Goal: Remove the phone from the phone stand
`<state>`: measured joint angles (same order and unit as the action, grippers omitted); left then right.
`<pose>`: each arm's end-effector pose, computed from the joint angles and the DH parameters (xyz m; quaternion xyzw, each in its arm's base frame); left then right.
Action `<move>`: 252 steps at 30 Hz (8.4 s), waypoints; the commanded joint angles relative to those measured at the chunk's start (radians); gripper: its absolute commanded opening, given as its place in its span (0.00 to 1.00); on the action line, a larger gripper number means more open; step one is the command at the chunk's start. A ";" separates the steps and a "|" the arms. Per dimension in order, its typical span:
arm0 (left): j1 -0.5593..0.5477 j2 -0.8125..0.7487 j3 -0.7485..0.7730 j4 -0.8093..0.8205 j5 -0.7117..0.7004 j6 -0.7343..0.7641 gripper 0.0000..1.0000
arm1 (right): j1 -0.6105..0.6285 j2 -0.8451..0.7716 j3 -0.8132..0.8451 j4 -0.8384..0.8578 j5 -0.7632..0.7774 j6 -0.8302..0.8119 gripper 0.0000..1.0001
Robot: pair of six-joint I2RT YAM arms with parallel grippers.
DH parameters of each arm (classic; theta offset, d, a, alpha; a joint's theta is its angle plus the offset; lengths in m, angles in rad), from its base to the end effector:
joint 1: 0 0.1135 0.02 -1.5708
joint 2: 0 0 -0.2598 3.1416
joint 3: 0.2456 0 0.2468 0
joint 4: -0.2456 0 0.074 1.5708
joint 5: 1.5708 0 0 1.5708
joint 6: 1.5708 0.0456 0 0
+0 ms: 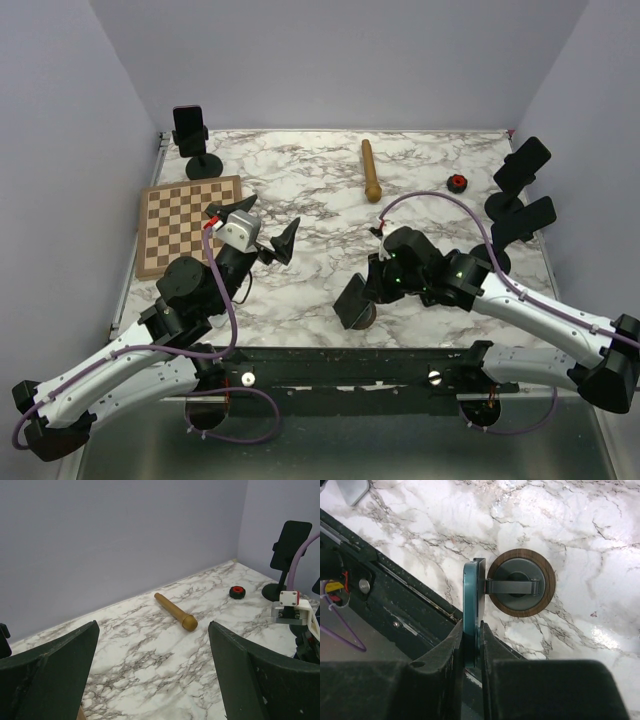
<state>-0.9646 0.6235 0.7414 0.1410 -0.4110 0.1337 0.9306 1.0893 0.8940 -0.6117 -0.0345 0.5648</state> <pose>0.1014 -0.1143 0.3826 0.1737 0.5937 -0.1992 0.7600 0.1355 0.1845 0.2698 -0.1751 0.9112 0.2651 0.2623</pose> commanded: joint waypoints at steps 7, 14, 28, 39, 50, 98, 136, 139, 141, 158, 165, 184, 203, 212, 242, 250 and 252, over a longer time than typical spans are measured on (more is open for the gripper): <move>-0.007 0.022 0.037 -0.038 0.056 -0.001 0.99 | 0.009 -0.002 0.205 -0.102 0.076 -0.069 0.07; -0.001 0.200 0.194 -0.253 0.286 -0.062 0.99 | 0.008 0.017 0.369 -0.234 0.344 -0.120 0.01; 0.247 0.395 0.325 -0.303 1.193 -0.224 0.99 | 0.008 -0.094 0.502 -0.250 0.135 -0.236 0.01; 0.252 0.532 0.405 -0.392 1.474 -0.221 0.88 | 0.007 -0.191 0.489 -0.204 -0.099 -0.300 0.01; 0.249 0.620 0.459 -0.463 1.571 -0.213 0.53 | 0.007 -0.206 0.465 -0.185 -0.127 -0.324 0.01; 0.199 0.585 0.483 -0.546 1.011 -0.197 0.00 | 0.007 -0.330 0.298 -0.165 0.438 -0.096 1.00; 0.628 1.275 0.582 0.132 0.699 -1.344 0.00 | 0.007 -0.443 0.195 -0.177 0.287 0.023 1.00; 0.655 1.450 0.780 0.113 0.798 -1.400 0.00 | 0.007 -0.445 0.227 -0.197 0.291 0.024 1.00; 0.665 1.563 0.884 0.115 0.872 -1.492 0.00 | 0.007 -0.445 0.242 -0.210 0.310 0.029 1.00; 0.619 1.816 1.130 0.047 0.662 -1.727 0.00 | 0.007 -0.438 0.274 -0.201 0.312 0.048 1.00; 0.611 1.861 1.145 0.049 0.598 -1.790 0.02 | 0.007 -0.449 0.280 -0.176 0.306 0.048 1.00; 0.595 1.901 1.185 0.077 0.580 -1.859 0.50 | 0.007 -0.447 0.302 -0.175 0.323 0.045 1.00; 0.625 1.714 1.085 -0.127 0.718 -1.892 0.90 | 0.007 -0.443 0.282 -0.119 0.286 0.069 1.00; 0.636 1.670 1.157 -0.342 0.853 -1.837 0.99 | 0.007 -0.420 0.285 -0.088 0.251 0.081 1.00; 0.656 0.443 0.406 -0.882 0.240 -0.783 0.99 | 0.007 -0.314 0.136 0.065 0.272 -0.040 1.00; 0.670 0.210 0.345 -1.349 -0.222 -1.161 0.98 | 0.007 -0.257 0.126 0.110 0.218 -0.060 1.00; 0.685 0.178 0.288 -1.326 -0.188 -1.157 0.99 | 0.006 -0.257 0.123 0.118 0.209 -0.062 1.00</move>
<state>-0.2981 0.8608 1.1072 -1.0336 -0.4679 -0.9367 0.9340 0.8299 1.0302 -0.5400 0.2134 0.5251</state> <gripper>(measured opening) 0.985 0.998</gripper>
